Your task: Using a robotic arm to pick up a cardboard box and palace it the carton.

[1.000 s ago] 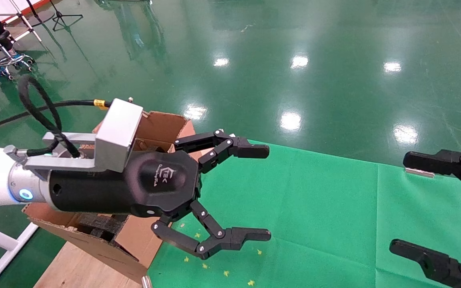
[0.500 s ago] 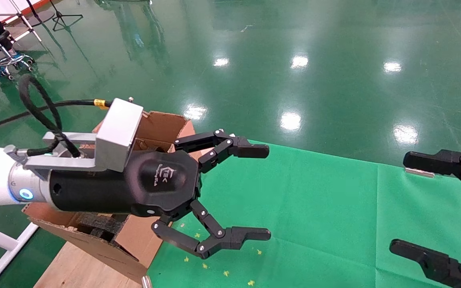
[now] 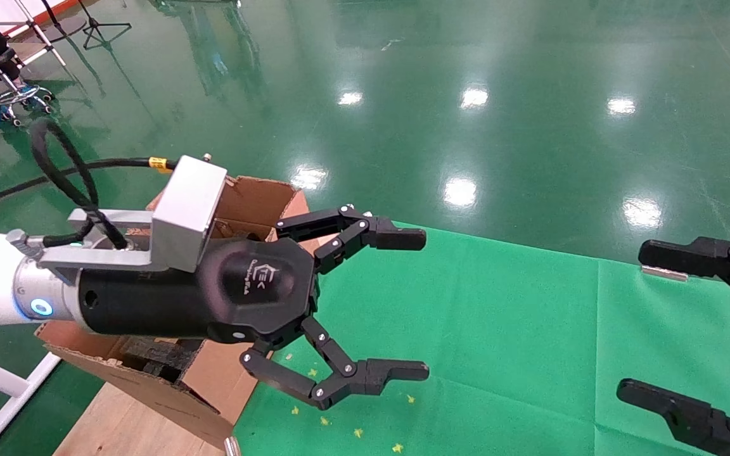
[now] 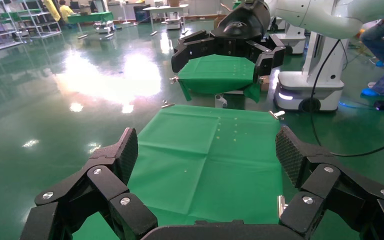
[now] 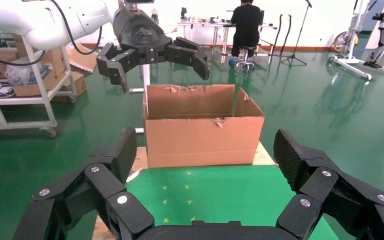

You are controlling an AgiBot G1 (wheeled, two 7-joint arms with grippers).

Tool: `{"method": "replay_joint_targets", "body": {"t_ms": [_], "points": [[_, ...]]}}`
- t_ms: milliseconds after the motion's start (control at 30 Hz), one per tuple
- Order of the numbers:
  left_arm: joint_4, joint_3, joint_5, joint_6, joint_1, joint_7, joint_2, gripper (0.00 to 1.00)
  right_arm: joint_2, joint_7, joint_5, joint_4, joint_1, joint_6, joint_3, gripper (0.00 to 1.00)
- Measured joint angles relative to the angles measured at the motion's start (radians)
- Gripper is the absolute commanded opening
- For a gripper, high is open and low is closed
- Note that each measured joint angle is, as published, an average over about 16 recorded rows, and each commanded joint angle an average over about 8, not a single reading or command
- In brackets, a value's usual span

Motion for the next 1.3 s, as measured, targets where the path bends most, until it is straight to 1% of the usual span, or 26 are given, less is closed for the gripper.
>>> {"method": "replay_joint_targets", "body": {"t_ms": [1300], "points": [[0.000,0.000,0.000,0.000,0.000,0.000,0.000,1.00,0.000,0.000,0.000,0.000,0.000,0.000,0.000,1.00]]}}
